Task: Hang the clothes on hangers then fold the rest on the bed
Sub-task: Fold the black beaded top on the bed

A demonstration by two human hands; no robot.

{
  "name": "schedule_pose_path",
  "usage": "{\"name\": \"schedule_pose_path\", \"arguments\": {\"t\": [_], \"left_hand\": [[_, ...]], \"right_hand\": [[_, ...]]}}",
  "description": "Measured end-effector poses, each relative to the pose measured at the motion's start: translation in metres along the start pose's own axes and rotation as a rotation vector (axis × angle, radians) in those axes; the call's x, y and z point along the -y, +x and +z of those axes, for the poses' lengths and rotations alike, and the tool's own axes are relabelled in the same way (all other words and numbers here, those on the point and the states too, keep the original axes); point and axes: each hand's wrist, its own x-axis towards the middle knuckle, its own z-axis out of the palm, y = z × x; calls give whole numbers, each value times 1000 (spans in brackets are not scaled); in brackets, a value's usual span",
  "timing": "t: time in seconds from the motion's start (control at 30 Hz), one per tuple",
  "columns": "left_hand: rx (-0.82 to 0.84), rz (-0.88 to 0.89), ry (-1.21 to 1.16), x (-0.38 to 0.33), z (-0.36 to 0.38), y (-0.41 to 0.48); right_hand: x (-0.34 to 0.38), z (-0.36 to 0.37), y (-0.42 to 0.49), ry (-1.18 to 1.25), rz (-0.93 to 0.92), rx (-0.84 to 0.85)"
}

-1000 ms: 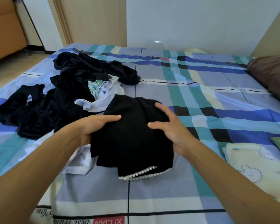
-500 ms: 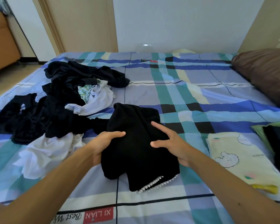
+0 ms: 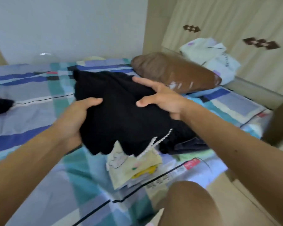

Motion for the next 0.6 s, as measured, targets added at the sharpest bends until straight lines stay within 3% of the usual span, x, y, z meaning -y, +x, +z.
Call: {"name": "schedule_pose_path", "arguments": {"t": [0.17, 0.27, 0.4, 0.47, 0.53, 0.6], "left_hand": [[251, -41, 26, 38, 119, 65], [162, -81, 138, 94, 156, 97], [18, -173, 629, 166, 167, 104], [-54, 170, 909, 163, 168, 107], [-144, 738, 1124, 142, 177, 110], [45, 1089, 1190, 126, 197, 115]], "right_hand": [[-32, -131, -40, -40, 52, -188], [-84, -173, -54, -116, 188, -319], [-171, -176, -64, -431, 469, -358], [-189, -173, -62, -478, 474, -455], [-192, -176, -54, -642, 345, -567], [-184, -172, -41, -727, 127, -592]]}}
